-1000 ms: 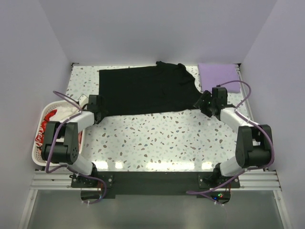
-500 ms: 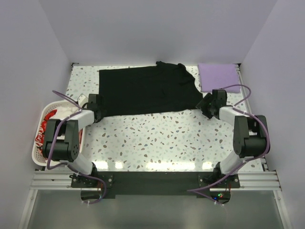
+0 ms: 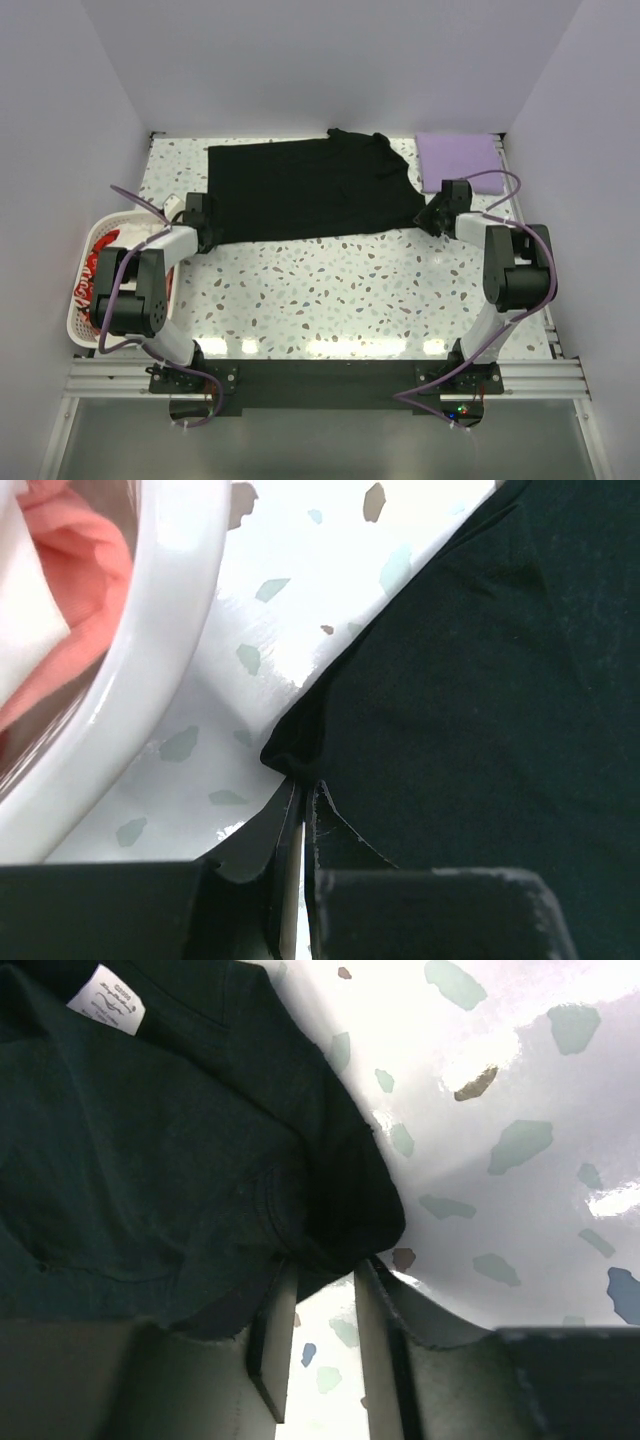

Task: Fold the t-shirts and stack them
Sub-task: Fold the tshirt

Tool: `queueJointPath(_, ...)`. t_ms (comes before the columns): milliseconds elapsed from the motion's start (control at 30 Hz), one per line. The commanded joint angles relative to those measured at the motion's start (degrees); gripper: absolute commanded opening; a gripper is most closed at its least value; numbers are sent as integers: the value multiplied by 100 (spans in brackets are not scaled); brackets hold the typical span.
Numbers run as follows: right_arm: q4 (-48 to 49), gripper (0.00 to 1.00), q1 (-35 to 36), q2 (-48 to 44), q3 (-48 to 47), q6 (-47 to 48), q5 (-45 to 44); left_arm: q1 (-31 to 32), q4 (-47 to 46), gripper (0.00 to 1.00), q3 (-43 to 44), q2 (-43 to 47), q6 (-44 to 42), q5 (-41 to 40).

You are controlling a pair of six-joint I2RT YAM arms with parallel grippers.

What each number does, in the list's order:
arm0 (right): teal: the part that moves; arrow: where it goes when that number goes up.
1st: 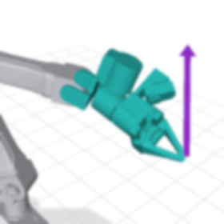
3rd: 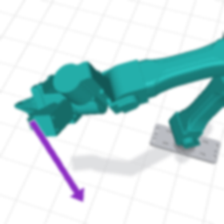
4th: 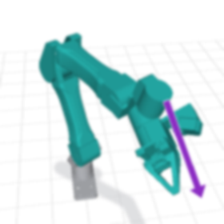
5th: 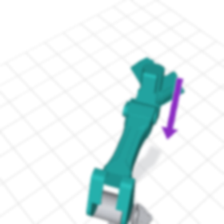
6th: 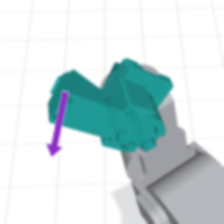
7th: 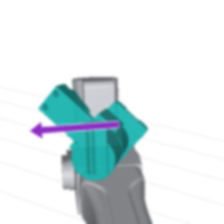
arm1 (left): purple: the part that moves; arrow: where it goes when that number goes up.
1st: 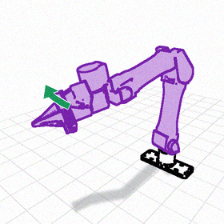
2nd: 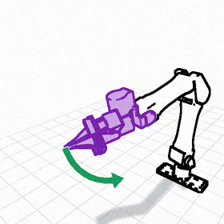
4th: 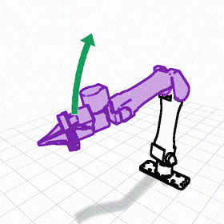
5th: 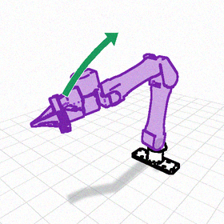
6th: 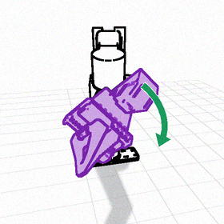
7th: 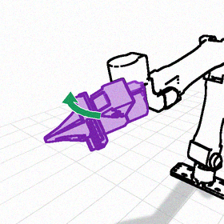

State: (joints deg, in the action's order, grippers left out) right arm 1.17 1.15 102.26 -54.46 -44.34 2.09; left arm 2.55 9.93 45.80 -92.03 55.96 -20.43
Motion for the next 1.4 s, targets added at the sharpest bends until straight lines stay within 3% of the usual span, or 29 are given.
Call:
queueJointPath(0, 103, 24, -18, -13, -215, 13, -191, 0, 149, 0, 333, -8, -59, -242)
queueJointPath(267, -389, 0, -80, -434, -180, 153, -323, 9, 553, 0, 544, 45, -103, -453)
queueJointPath(833, -1206, 0, -756, -2508, 1200, 391, 125, 325, 1204, 0, 35, 949, 90, -752)
queueJointPath(1367, -3648, 0, -941, -5645, 2369, 487, 125, 361, 2275, 0, -1591, 3558, 644, -946)
